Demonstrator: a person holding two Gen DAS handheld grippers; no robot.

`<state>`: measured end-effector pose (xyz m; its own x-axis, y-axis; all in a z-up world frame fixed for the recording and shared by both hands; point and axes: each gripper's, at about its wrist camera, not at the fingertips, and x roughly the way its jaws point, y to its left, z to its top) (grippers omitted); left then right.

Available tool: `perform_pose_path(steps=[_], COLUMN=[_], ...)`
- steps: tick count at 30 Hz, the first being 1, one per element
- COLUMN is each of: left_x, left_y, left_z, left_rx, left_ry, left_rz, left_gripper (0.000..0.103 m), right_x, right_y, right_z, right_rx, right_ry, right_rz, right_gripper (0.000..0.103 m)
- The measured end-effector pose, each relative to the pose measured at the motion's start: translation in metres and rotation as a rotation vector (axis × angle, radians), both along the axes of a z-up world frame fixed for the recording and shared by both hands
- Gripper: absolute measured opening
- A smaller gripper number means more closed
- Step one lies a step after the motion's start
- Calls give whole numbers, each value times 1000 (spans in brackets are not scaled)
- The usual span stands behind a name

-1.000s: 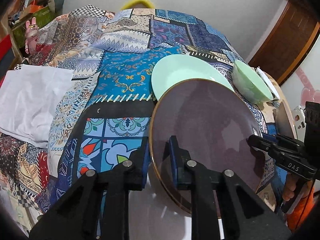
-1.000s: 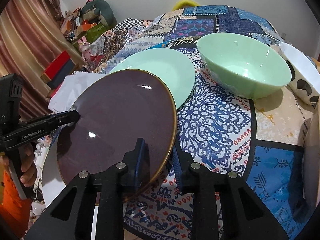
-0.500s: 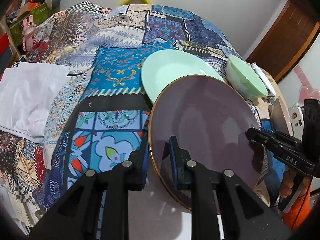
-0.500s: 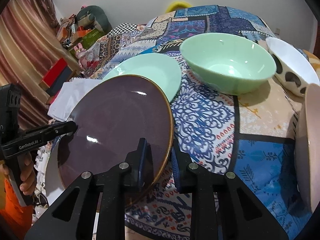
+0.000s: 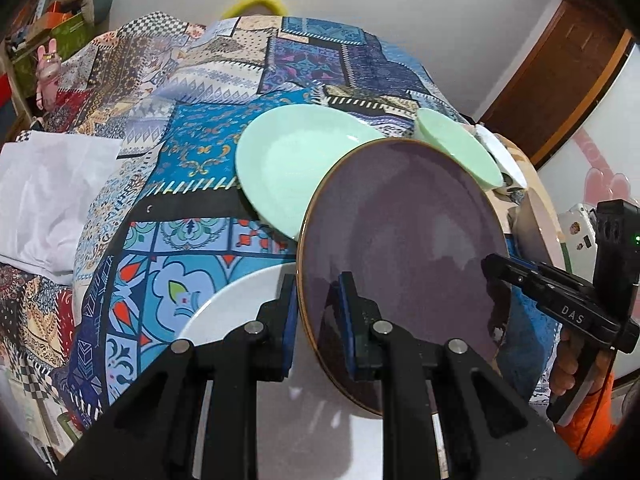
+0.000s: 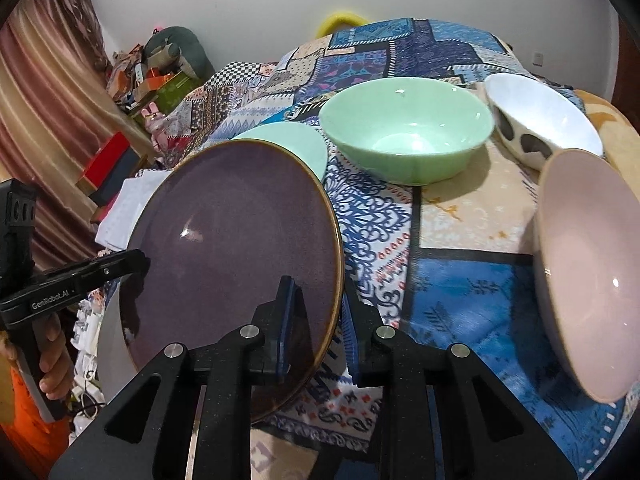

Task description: Organize plates and bowls

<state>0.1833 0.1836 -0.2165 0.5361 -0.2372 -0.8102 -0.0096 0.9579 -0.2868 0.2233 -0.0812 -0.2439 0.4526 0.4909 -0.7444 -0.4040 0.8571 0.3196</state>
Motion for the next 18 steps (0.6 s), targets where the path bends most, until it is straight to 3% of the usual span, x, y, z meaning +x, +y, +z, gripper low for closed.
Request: perform_pose_path(steps=[18], left_x=[-22], left_y=[-54], left_z=[24], left_rx=[14], left_ry=[-16], left_rz=[-43], left_gripper=[19], right_x=[-23], right_y=[-43], right_z=[18], right_rx=[7], right_ry=[-40], right_rz=[-49], right_gripper=[20])
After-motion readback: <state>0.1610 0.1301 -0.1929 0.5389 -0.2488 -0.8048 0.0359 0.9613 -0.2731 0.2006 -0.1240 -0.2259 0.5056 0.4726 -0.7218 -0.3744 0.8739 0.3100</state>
